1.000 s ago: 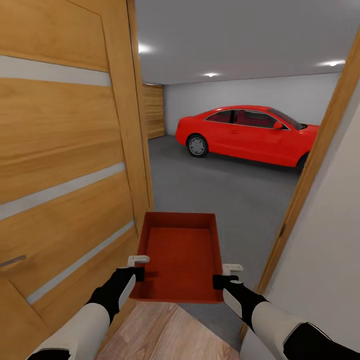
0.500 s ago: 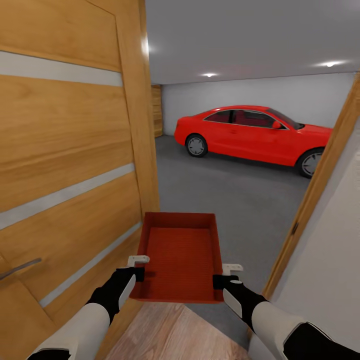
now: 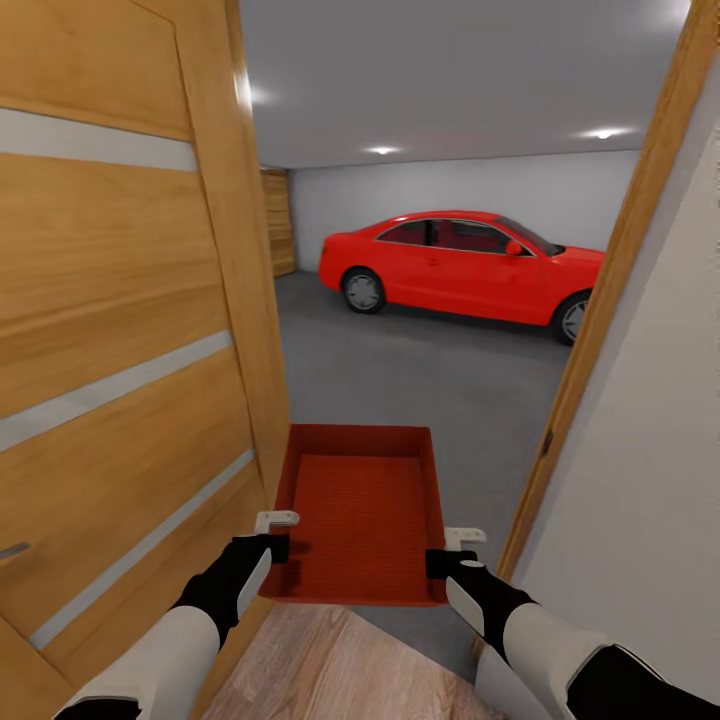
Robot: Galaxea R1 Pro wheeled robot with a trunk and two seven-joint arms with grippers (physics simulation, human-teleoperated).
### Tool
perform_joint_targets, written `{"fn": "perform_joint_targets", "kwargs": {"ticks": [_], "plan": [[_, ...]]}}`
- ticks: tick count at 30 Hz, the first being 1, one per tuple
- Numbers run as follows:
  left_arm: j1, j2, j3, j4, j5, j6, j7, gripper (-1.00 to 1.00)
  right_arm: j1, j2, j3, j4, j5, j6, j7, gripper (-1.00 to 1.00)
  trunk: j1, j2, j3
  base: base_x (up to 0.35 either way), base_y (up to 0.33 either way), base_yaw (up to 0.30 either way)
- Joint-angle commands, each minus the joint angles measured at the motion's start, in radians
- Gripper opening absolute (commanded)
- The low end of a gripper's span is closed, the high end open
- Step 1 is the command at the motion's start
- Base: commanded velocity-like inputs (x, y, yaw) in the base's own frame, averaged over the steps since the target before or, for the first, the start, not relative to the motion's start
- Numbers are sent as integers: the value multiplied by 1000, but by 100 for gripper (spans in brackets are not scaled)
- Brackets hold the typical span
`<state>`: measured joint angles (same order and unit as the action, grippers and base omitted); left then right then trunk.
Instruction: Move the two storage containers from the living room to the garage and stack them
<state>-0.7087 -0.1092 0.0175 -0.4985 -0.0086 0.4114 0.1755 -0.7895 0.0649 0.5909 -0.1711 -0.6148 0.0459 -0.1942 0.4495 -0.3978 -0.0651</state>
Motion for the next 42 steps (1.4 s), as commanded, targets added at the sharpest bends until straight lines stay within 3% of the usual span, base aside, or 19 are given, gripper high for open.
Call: {"fn": "perform_joint_targets", "kwargs": {"ticks": [1,14,42], "plan": [[0,0,-4,2,1,7,8,-100,-2,-4,7,-4,21,3,-94,-100,1,-2,-2,0,0,-52],[0,1,-4,0,1,7,7,-100,-2,-3,6,-5,21,3,-98,-100,1,-2,-2,0,17,-33],[0,0,-4,0,1,7,7,-100,-2,-2,6,-4,22,3,-97,-100,1,-2,-2,79,164,-225]]}}
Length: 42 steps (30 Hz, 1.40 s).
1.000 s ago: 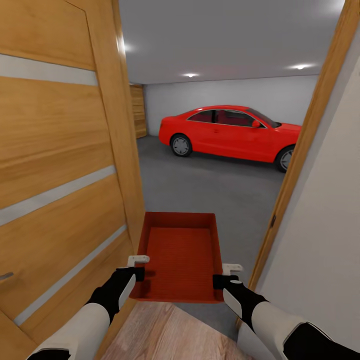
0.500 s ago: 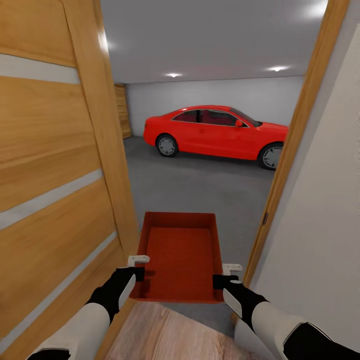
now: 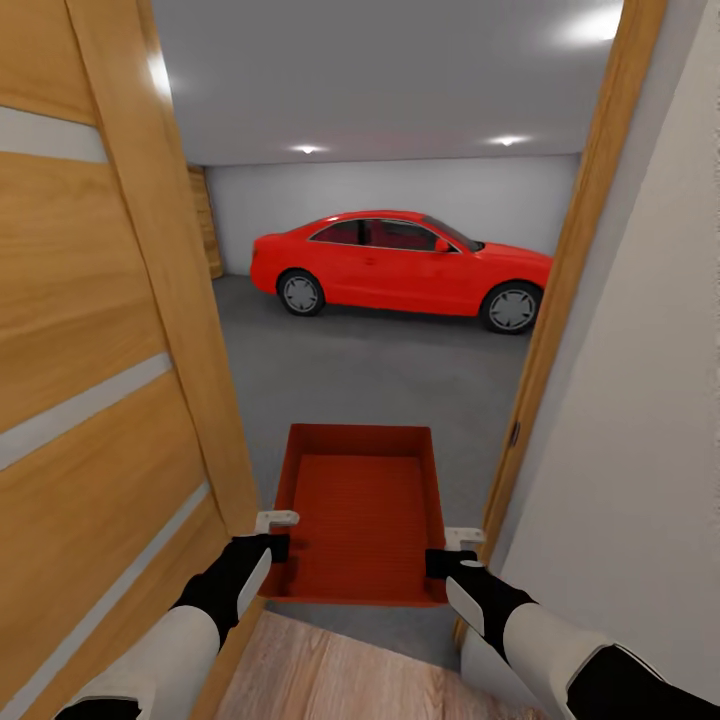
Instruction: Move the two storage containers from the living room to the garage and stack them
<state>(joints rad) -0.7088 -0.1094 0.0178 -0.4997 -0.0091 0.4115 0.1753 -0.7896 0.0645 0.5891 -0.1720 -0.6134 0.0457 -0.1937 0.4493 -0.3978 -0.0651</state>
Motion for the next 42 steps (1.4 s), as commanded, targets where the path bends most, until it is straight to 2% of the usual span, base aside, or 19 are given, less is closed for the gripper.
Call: {"fn": "perform_joint_targets", "kwargs": {"ticks": [1,31,42], "plan": [[0,0,-4,1,1,7,7,-100,-2,-2,8,-3,21,3,-98,-100,1,-2,-2,92,167,-230],[0,1,-4,1,1,7,7,-100,-2,-2,8,-3,21,3,-98,-100,1,-2,-2,93,167,-227],[0,2,-4,0,1,7,7,-100,-1,-3,8,-4,21,3,-96,-100,1,-2,-2,94,166,-13]]}}
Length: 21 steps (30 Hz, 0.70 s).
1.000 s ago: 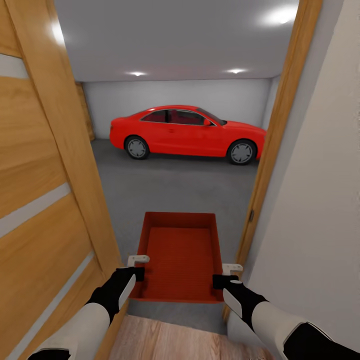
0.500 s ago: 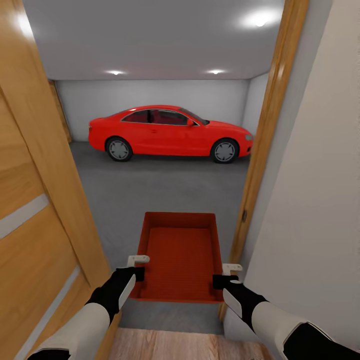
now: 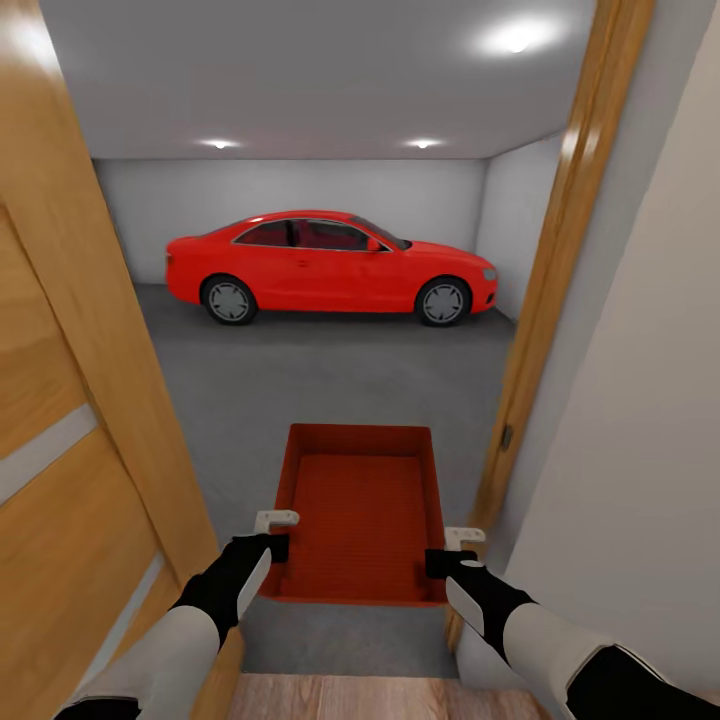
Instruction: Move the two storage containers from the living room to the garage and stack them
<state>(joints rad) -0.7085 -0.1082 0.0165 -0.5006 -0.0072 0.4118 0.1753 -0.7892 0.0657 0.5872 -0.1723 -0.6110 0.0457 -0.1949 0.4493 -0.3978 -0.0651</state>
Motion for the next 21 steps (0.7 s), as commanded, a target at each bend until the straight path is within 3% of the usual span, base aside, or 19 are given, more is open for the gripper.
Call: {"fn": "perform_joint_targets", "kwargs": {"ticks": [1,9,21], "plan": [[0,0,-3,1,-1,7,7,-100,-1,-4,10,-3,19,3,-95,-100,1,-2,-2,92,149,0],[0,1,-3,-1,-1,7,8,-100,-1,-4,10,-3,19,3,-94,-100,1,-2,-2,47,102,0],[0,1,-3,-1,-1,5,8,-100,-2,-4,10,-3,19,3,-96,-100,1,-2,-2,1,10,-8]]}}
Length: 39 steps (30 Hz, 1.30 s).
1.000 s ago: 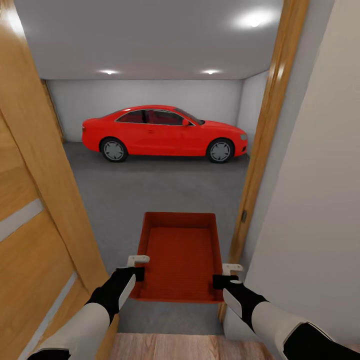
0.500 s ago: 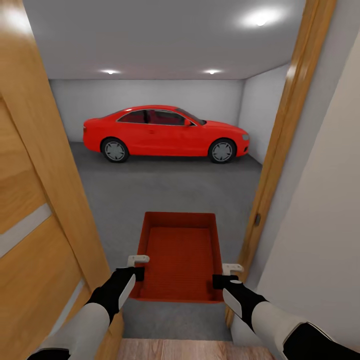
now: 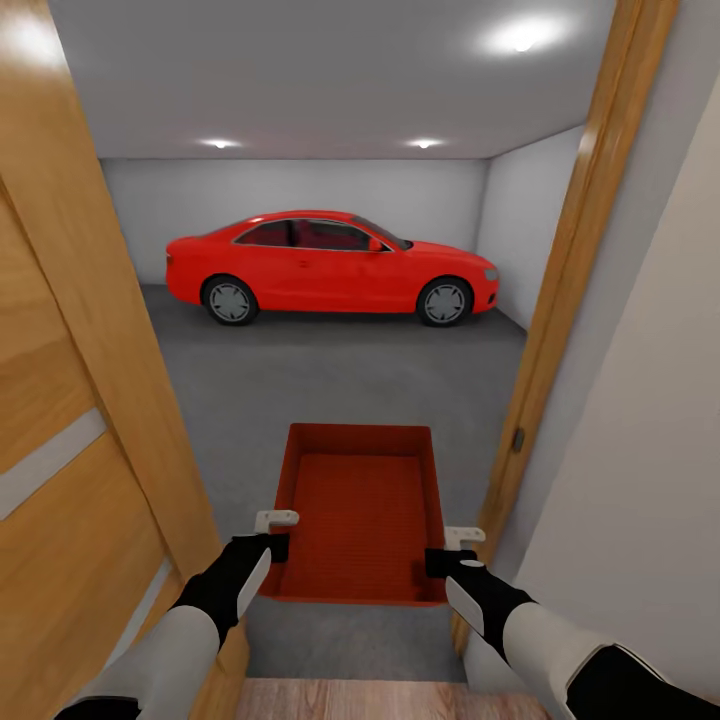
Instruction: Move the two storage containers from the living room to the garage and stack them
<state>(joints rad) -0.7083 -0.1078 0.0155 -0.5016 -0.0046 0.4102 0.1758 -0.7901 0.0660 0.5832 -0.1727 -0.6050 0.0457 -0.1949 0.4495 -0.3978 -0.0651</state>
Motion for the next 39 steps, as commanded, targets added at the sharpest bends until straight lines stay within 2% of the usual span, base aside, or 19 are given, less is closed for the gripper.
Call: {"fn": "perform_joint_targets", "kwargs": {"ticks": [1,13,25,26,31,39], "plan": [[0,0,-2,0,-3,7,8,-100,-1,-5,14,-2,13,3,-96,-100,1,-2,-2,0,0,-101],[0,0,-3,0,-3,7,8,-100,-1,-5,14,-2,12,3,-97,-100,1,-2,-2,0,0,-160],[0,0,-3,0,-3,7,8,-100,-1,-5,14,-2,12,3,-95,-100,1,-2,-2,0,0,-13],[0,0,-2,-3,-3,2,4,-100,-1,-7,13,3,1,4,-12,-100,1,-2,-2,0,0,0],[0,0,0,-4,-3,4,2,-100,-1,-4,1,-1,4,4,-4,-100,1,-2,-2,0,0,0],[0,0,2,-2,-3,4,2,-100,-1,-7,14,-8,-1,3,-6,-100,1,-2,-2,23,0,0]]}}
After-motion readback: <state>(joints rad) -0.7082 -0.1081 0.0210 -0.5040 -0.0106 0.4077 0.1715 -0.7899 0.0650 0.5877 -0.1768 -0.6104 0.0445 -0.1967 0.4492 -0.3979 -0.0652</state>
